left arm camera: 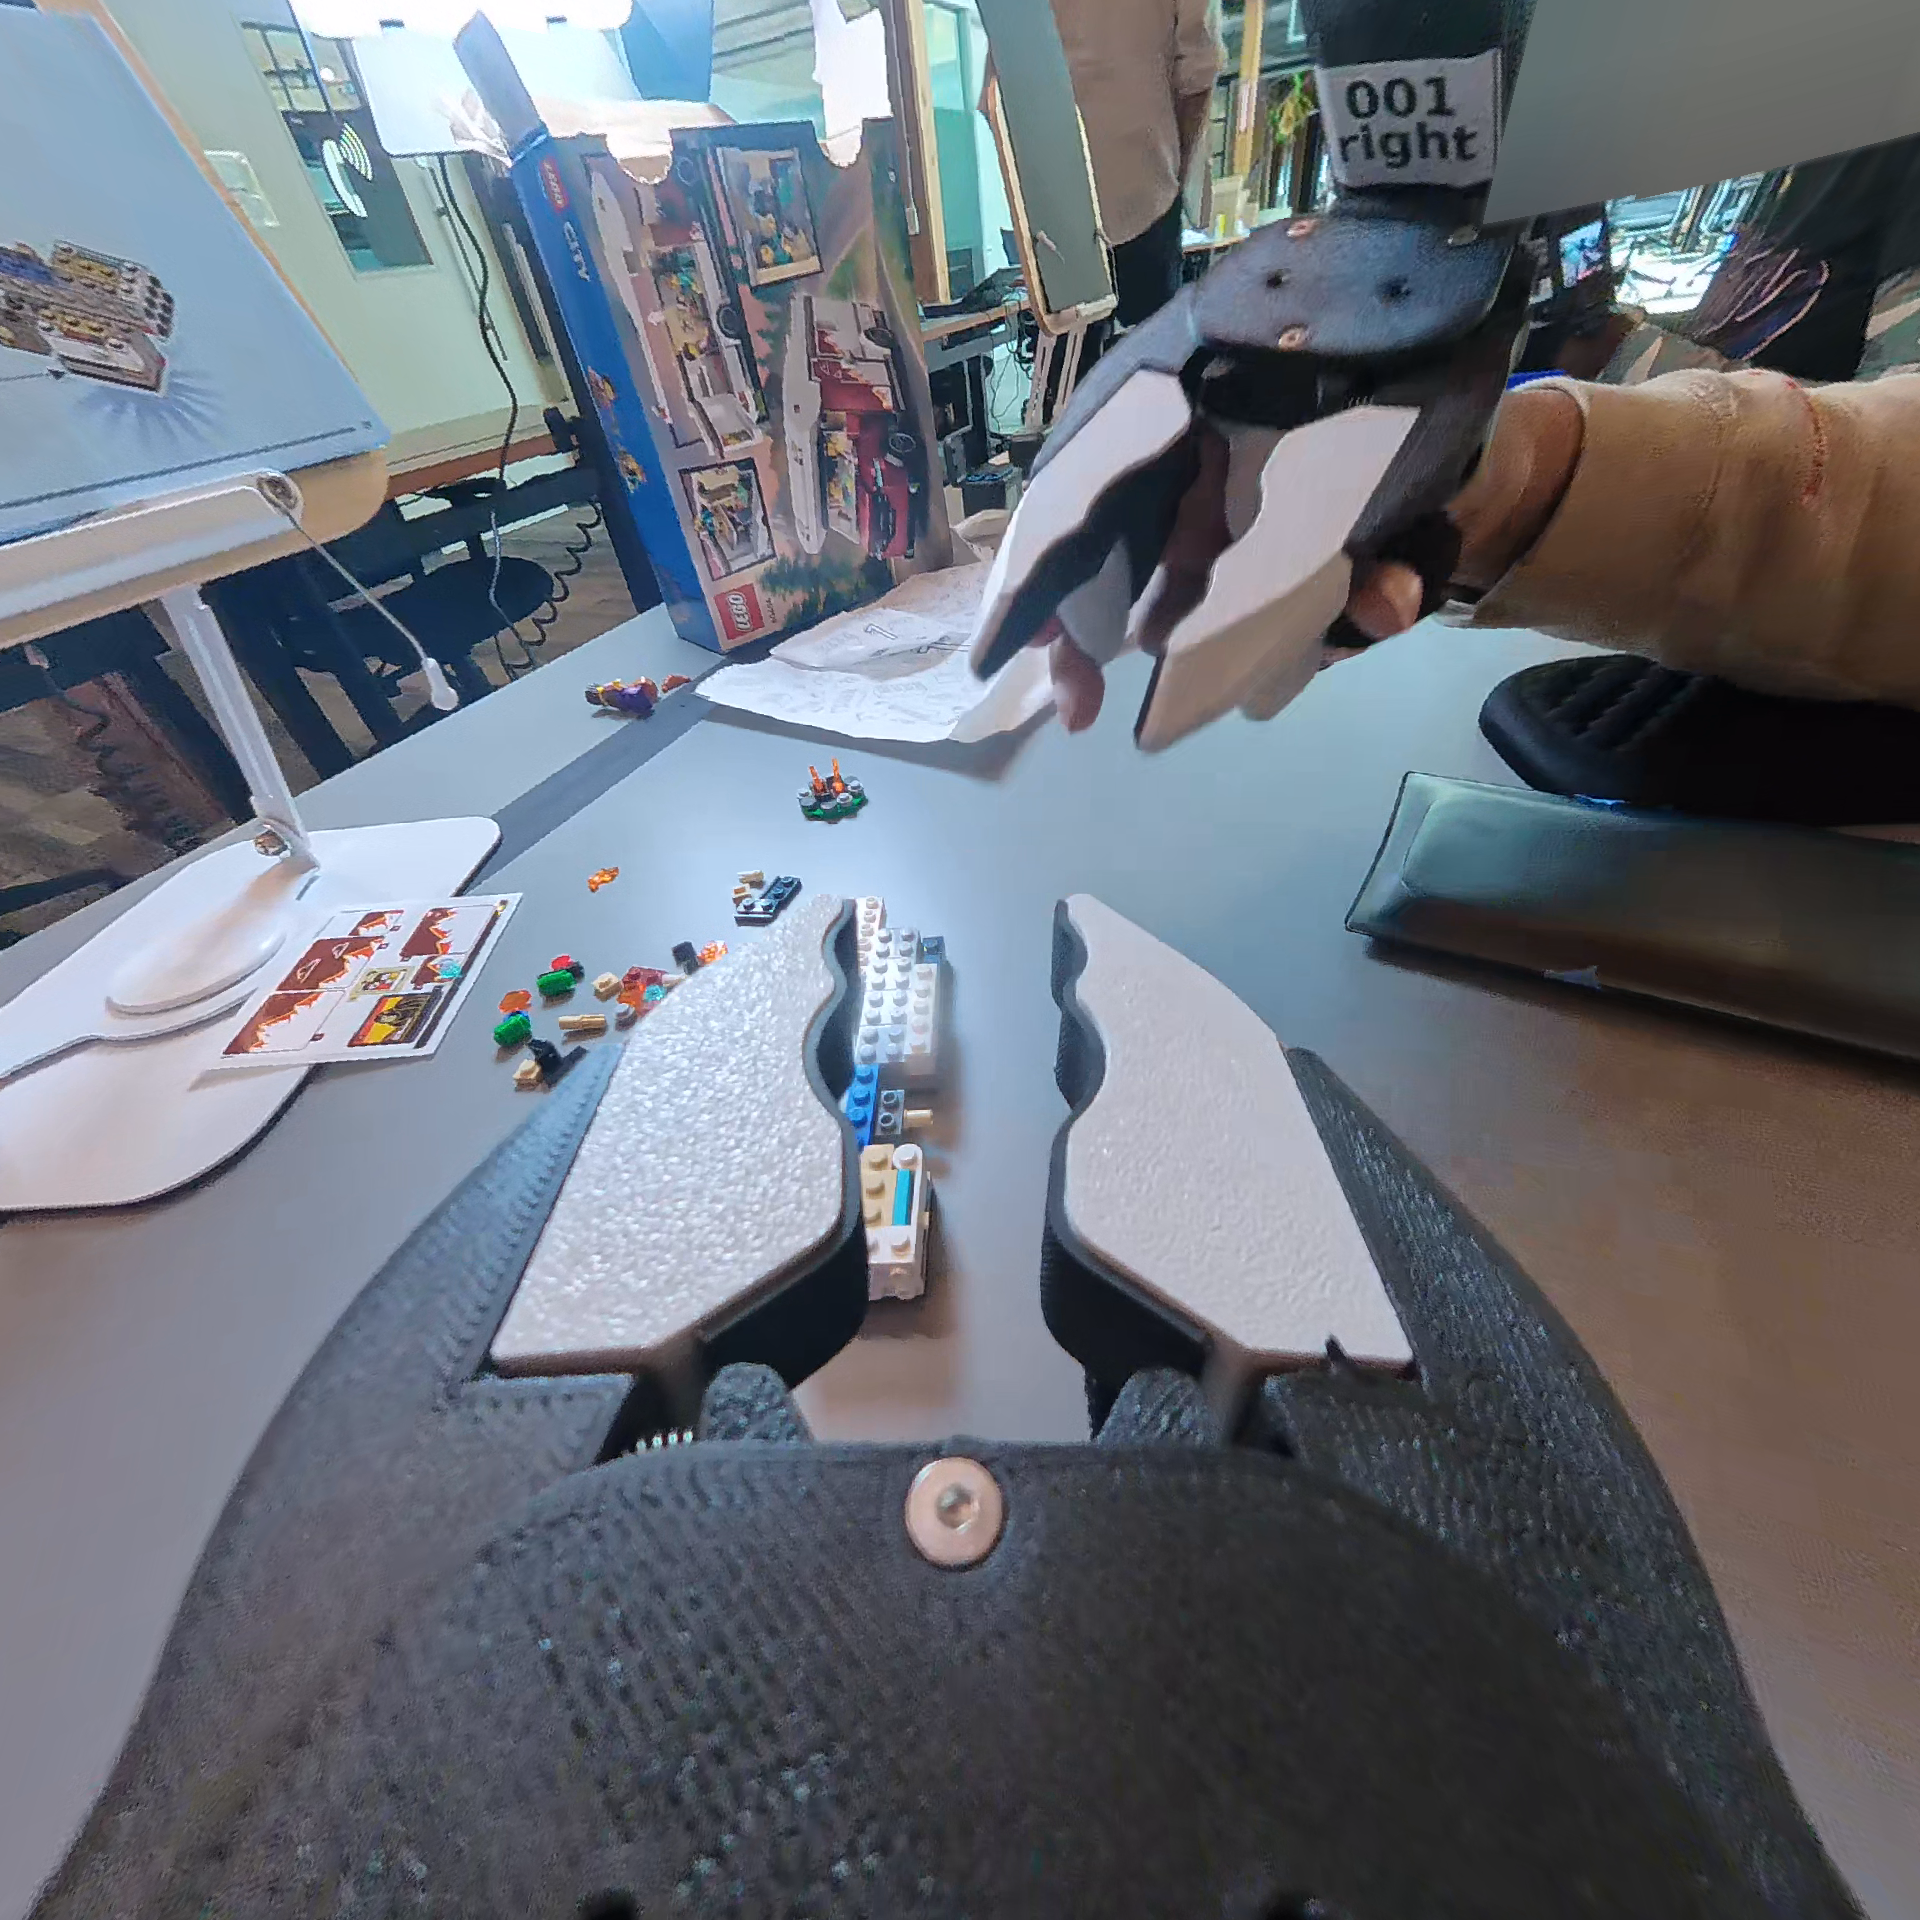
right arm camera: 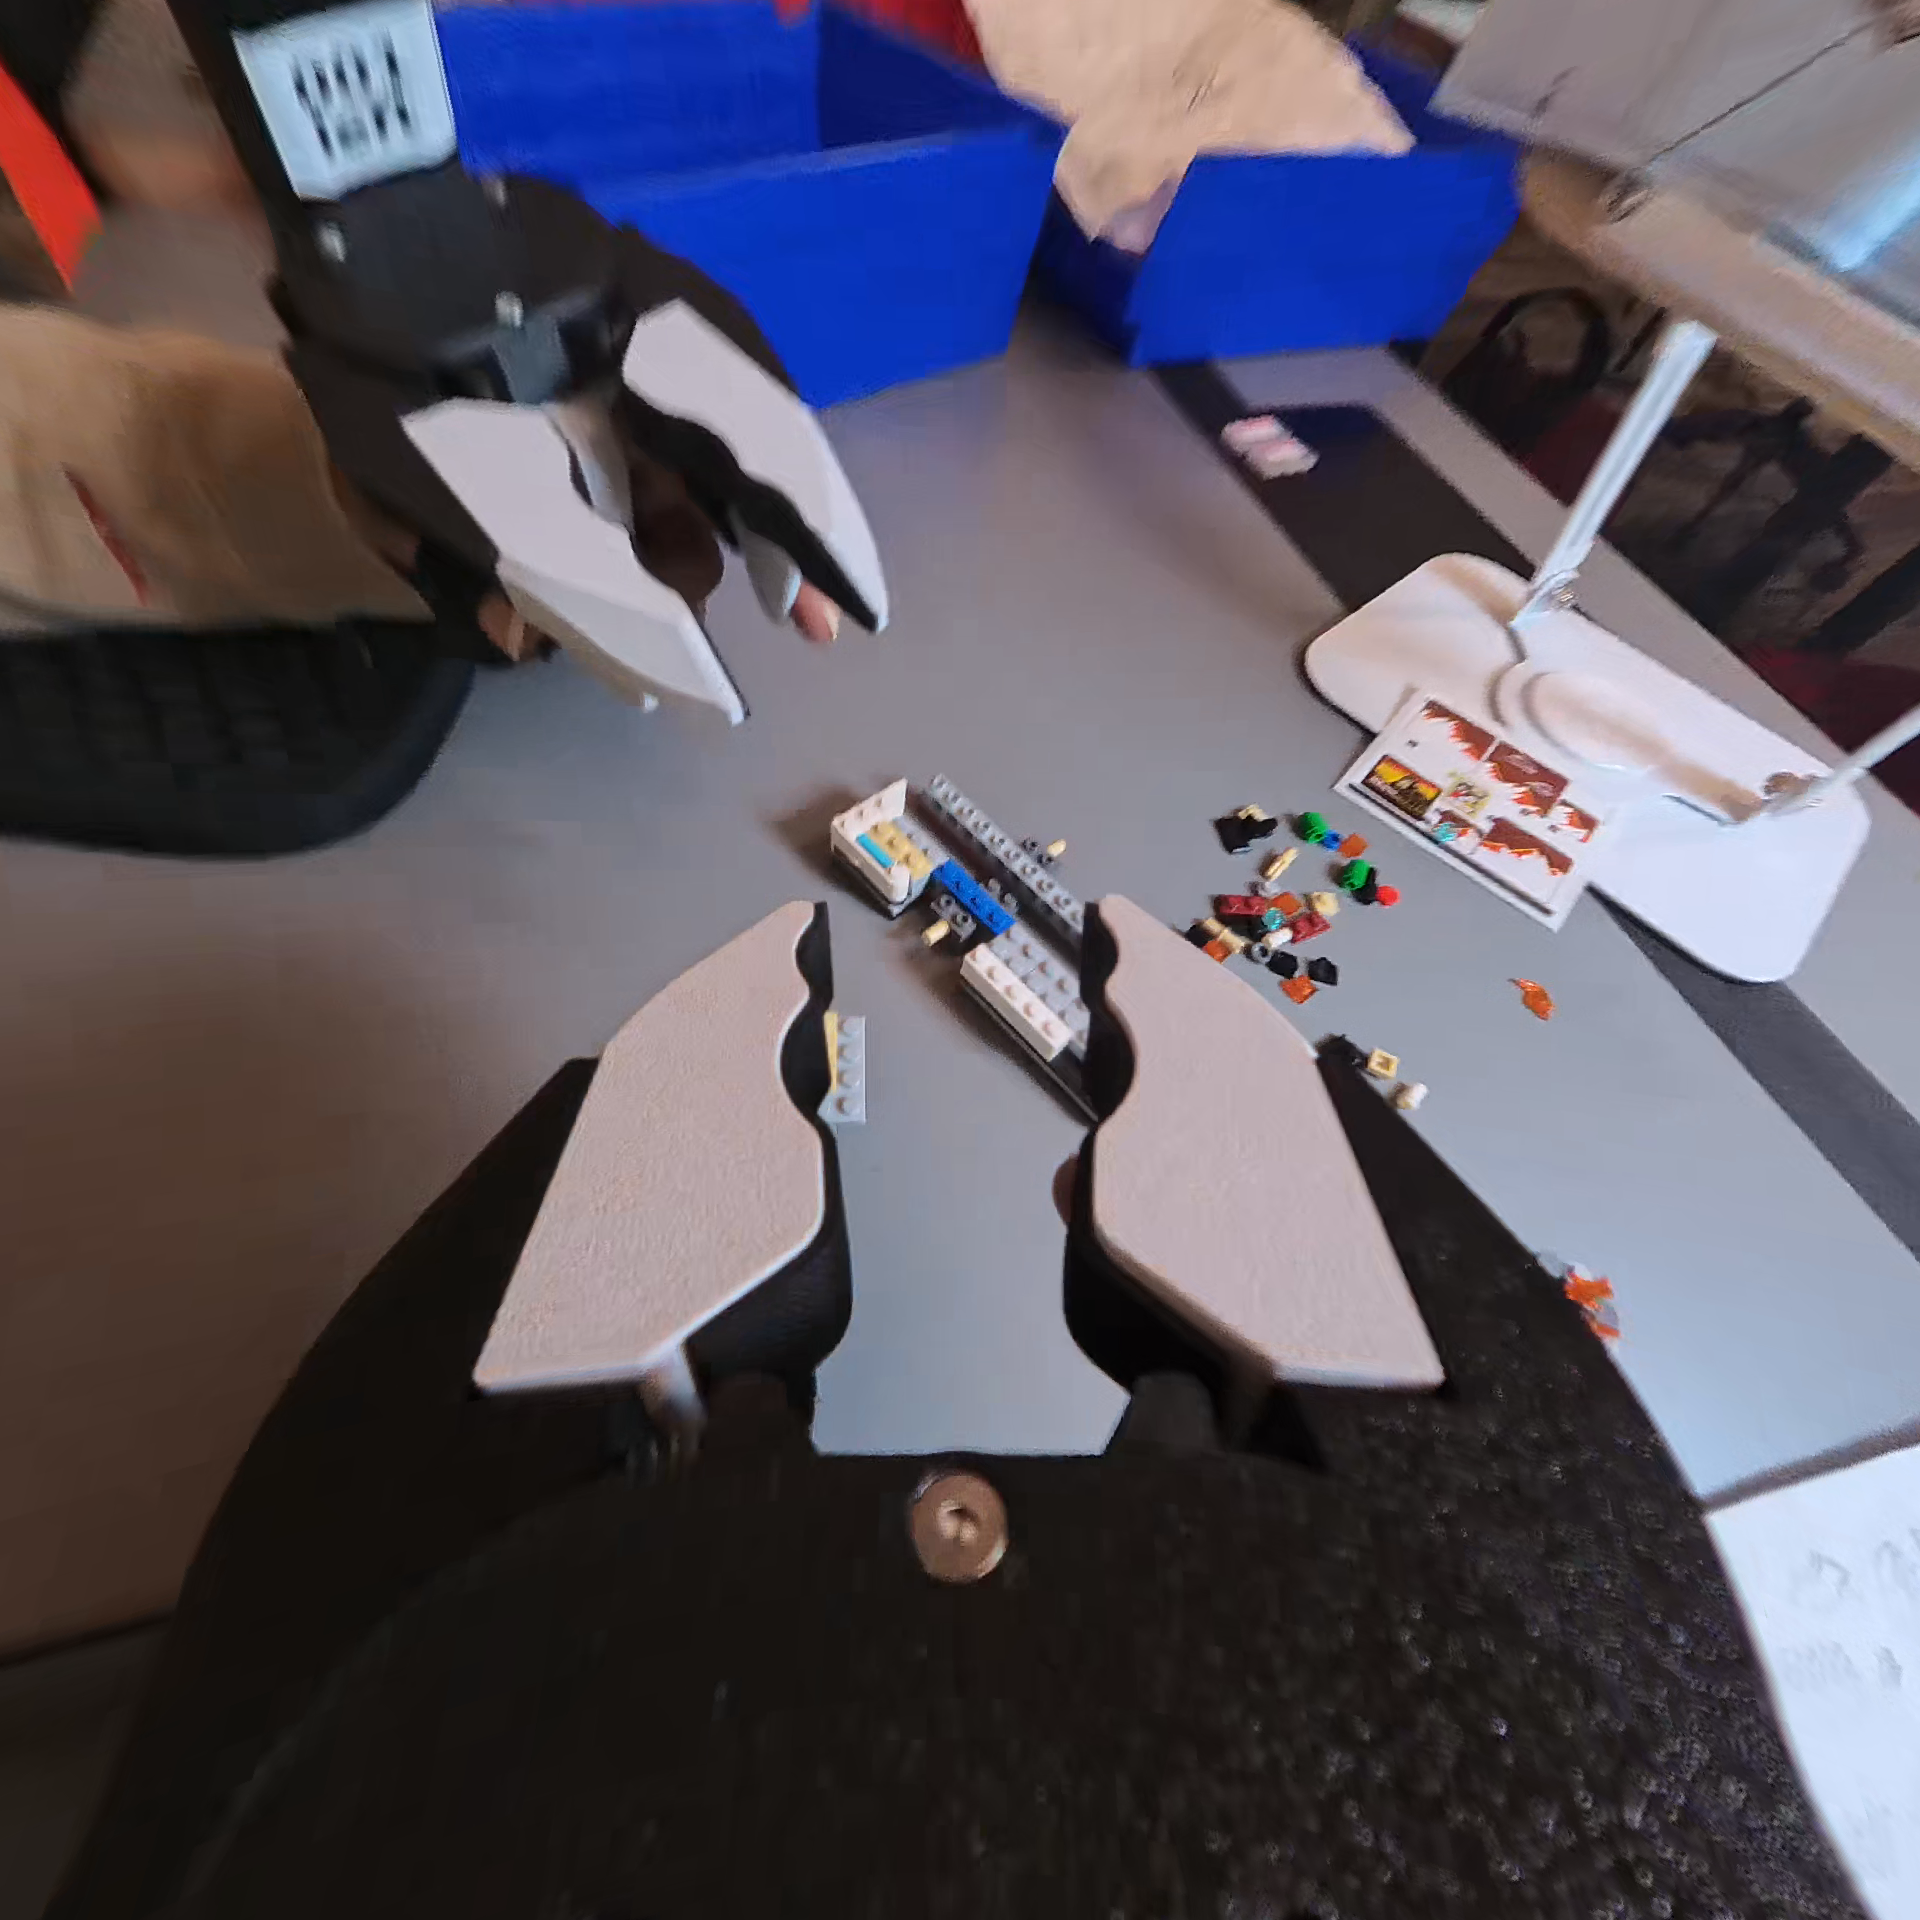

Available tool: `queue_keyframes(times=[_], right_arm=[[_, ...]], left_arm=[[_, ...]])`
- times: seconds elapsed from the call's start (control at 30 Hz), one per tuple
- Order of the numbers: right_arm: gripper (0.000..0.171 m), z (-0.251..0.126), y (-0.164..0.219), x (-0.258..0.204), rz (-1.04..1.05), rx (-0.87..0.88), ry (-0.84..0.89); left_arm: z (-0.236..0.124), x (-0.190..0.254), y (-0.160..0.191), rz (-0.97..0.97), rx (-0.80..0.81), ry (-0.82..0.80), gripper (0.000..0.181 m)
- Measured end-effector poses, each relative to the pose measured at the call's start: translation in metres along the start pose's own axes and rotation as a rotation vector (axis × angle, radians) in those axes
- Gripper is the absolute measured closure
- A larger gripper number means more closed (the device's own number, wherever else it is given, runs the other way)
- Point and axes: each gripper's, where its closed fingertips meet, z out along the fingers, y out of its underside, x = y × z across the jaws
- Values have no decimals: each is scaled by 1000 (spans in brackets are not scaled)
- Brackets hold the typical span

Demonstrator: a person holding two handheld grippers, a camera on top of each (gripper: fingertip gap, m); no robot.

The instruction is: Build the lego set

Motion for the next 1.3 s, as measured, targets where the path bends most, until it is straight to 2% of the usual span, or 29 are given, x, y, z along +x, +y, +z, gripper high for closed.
queue_keyframes(times=[0.13,0.17,0.2,0.23,0.37,0.43,0.5,0.57,0.63,0.7,0.87,0.93,1.03,1.2,1.3], right_arm=[[125,-28,0,10,111,169,64],[140,-34,3,13,107,213,104],[171,-42,3,14,95,277,140],[171,-48,1,12,96,340,146],[171,-57,1,19,156,412,192],[137,-52,6,24,151,370,217],[129,-47,15,26,156,332,223],[129,-45,21,26,153,338,236],[143,-44,23,25,137,339,237],[149,-43,24,23,114,328,234],[148,-41,26,21,114,319,231],[148,-40,26,20,109,317,228],[148,-37,28,18,91,309,224],[149,-30,34,17,84,288,222],[150,-25,38,19,91,273,227]], left_arm=[[-2,-3,-2,-16,16,-14,146],[-2,-4,-2,-15,16,-17,146],[-2,-4,-2,-14,15,-19,146],[-1,-5,-1,-15,12,-21,146],[-1,-8,2,-17,-2,-39,146],[-3,-10,2,-18,-2,-52,146],[-5,-12,0,-18,3,-69,146],[-10,-14,-5,-17,18,-91,146],[-20,-17,-15,-16,49,-121,146],[-36,-23,-27,-5,85,-168,145],[-116,-71,-69,15,128,-359,146],[-158,-99,-71,-30,23,-418,147],[-217,-131,-53,-87,-226,-436,146],[-319,-175,28,-94,-775,-535,154],[-354,-173,79,-160,-1058,-460,155]])
